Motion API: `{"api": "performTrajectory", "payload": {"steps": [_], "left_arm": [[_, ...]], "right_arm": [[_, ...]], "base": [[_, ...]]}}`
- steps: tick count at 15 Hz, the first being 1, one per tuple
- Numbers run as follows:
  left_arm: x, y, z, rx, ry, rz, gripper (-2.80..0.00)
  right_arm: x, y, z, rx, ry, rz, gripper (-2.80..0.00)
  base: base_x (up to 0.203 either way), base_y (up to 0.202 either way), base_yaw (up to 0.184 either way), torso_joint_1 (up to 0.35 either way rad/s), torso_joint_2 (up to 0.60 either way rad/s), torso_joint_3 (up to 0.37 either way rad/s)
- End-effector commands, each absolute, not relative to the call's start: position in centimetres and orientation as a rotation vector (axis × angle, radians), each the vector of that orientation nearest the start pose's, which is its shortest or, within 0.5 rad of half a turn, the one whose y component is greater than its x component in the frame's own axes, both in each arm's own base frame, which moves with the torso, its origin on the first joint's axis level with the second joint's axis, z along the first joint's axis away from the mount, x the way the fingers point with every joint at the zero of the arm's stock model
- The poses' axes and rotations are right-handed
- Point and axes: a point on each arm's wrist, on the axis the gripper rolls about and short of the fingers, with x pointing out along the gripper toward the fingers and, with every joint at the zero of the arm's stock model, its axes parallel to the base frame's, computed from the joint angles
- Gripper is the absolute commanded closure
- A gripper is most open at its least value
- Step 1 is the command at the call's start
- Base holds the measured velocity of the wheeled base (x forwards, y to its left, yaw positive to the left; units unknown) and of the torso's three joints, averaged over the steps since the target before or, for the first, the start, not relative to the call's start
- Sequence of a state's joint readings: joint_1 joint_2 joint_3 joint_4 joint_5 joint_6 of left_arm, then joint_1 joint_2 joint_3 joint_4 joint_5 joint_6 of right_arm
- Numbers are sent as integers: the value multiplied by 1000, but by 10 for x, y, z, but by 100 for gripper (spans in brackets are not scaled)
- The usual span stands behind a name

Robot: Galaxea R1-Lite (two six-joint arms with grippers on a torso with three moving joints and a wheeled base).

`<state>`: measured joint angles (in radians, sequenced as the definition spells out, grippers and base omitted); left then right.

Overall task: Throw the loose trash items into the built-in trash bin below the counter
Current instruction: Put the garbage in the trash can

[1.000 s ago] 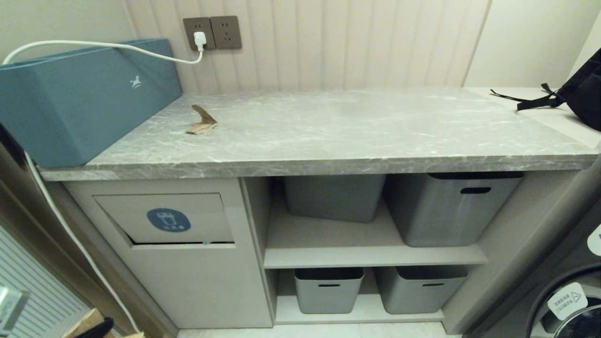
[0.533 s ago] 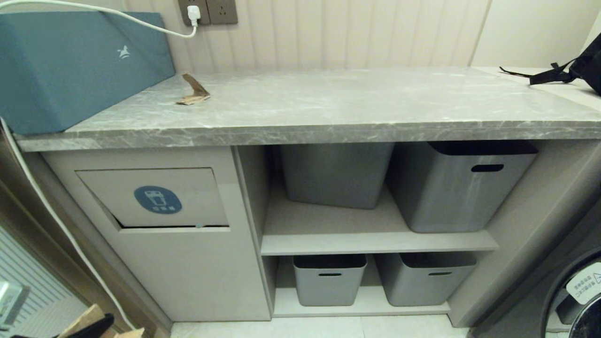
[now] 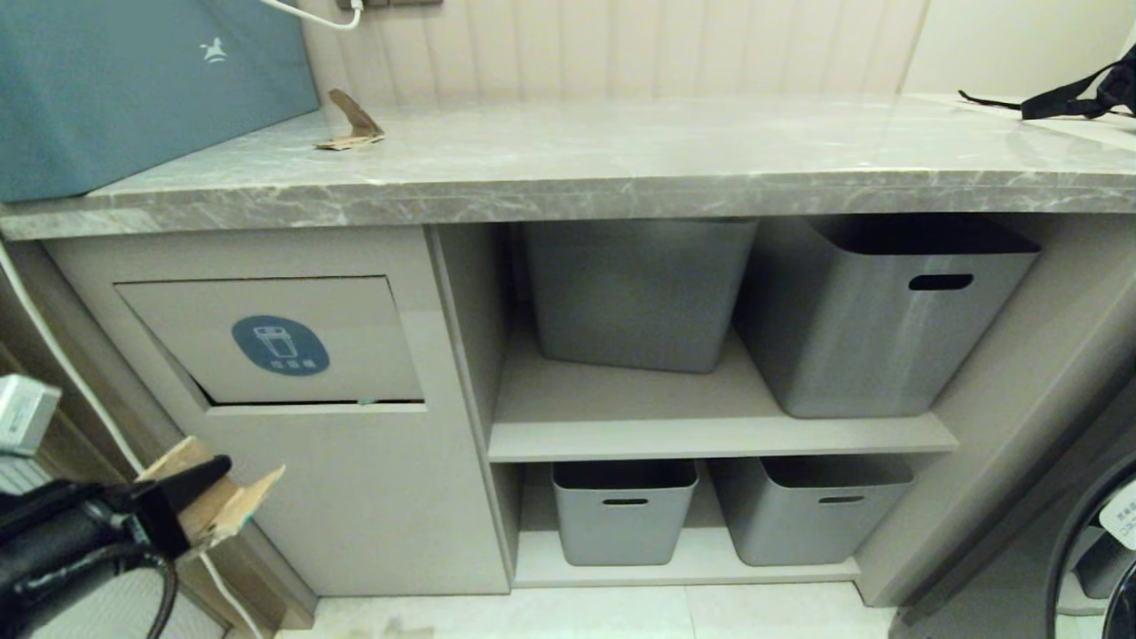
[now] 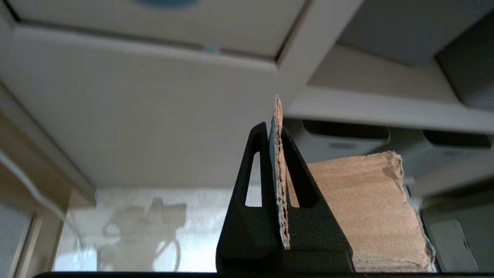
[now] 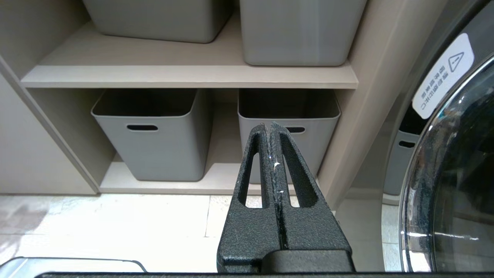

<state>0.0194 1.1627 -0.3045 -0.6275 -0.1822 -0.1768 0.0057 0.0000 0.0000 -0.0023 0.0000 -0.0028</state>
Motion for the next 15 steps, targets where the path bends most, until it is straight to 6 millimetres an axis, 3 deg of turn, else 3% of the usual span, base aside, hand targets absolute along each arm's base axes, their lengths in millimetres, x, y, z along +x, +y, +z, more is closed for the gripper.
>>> {"api": "performTrajectory", "payload": {"steps": [1,5,9,12,15], "left_arm": [[181,1,157,-206,278,-130,0],[214,3,144,-203,221,-129,0],[236,5,111,-209,245,-120,0],[256,22,92,-210,201,-62,0],[271,41,106,-181,49,-12,0]], "right_arm": [[-23,0,76,-3,-5,6,0],[-23,0,76,-3,-5,6,0],[-23,0,76,-3,-5,6,0],[-23,0,76,-3,-5,6,0],[-23,0,76,-3,-5,6,0]], "base": [[0,0,0,1,30,35],[0,0,0,0,0,0],[0,0,0,0,0,0],[0,0,0,0,0,0],[0,0,0,0,0,0]]}}
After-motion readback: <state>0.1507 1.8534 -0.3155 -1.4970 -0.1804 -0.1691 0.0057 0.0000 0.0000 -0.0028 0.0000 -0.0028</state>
